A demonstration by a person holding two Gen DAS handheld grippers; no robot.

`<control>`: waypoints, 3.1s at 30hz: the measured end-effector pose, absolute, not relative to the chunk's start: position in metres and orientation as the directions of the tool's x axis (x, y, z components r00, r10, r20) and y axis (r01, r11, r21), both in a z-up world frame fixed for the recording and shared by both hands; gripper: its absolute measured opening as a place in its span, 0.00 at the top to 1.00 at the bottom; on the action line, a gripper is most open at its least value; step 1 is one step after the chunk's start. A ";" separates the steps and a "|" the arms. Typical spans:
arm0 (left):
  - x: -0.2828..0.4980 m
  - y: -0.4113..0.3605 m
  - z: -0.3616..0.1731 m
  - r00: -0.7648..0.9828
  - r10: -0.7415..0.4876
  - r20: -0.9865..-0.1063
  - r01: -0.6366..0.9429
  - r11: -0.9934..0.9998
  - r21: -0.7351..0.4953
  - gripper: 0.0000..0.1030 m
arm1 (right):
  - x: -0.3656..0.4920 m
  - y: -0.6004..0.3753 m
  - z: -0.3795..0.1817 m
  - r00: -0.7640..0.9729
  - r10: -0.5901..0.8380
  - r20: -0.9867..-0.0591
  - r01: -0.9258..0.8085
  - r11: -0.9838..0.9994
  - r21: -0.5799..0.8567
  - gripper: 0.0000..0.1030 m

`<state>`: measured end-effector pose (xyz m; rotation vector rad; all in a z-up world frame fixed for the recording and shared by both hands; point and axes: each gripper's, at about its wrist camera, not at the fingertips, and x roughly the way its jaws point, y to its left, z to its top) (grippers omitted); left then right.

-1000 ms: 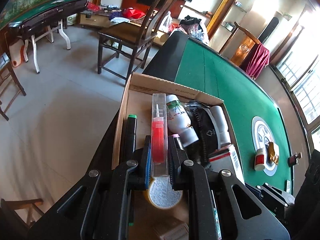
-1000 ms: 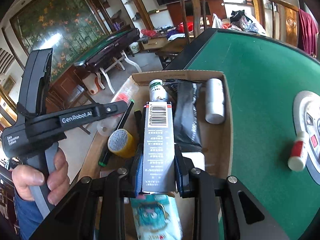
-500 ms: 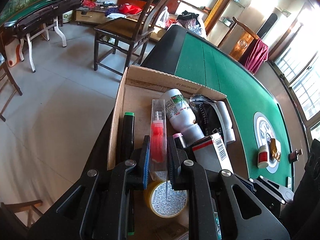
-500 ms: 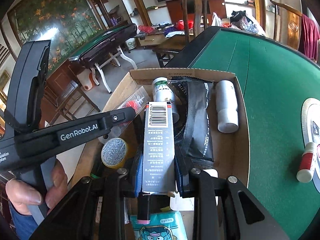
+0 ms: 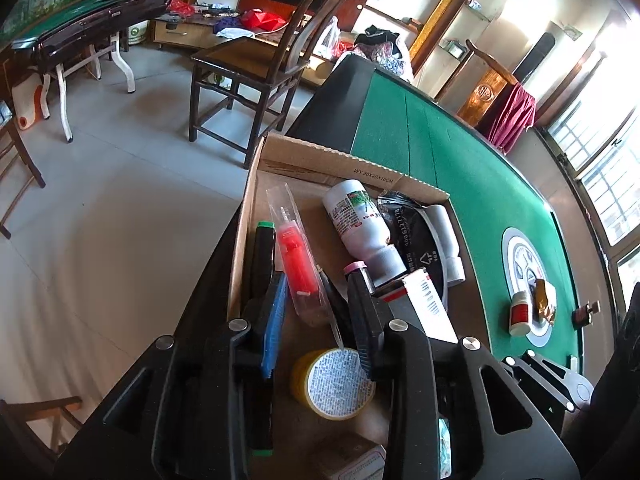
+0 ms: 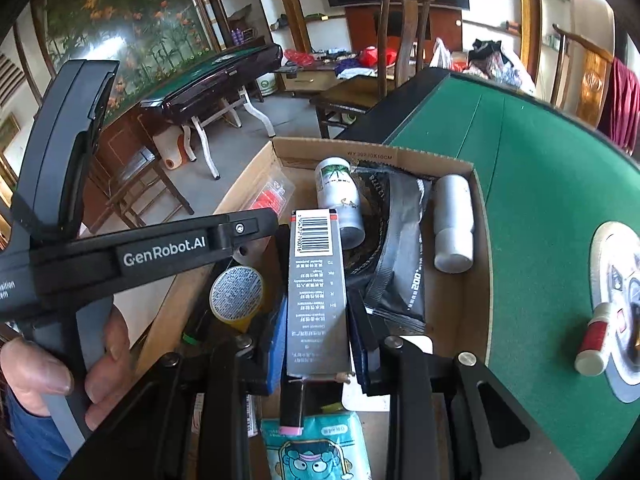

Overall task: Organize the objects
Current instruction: 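Open the left tool to drop the case while the right tool releases the box, then move both tools back over the table toward the remaining items, then grasp the white pill bottle with red label using the left tool, then grasp the yellow snack bag with the right tool while the left tool holds the bottle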

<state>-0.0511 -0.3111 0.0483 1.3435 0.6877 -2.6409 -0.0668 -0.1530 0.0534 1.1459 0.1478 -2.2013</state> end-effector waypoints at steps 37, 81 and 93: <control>-0.069 -0.072 0.065 -0.529 0.199 -0.825 -0.032 -0.976 -0.214 0.67 | -0.065 0.164 0.035 -0.539 -0.514 -0.668 0.218 -0.851 0.478 0.63; -0.116 -0.007 0.007 -0.512 0.181 -0.839 -0.068 -0.983 -0.170 0.67 | -0.143 0.187 0.034 -0.638 -0.182 -0.748 -0.072 -0.953 0.294 0.34; -0.115 -0.011 0.008 -0.515 0.190 -0.836 -0.064 -0.981 -0.183 0.67 | -0.165 0.160 0.013 -0.607 -0.028 -0.795 -0.080 -0.992 0.096 0.58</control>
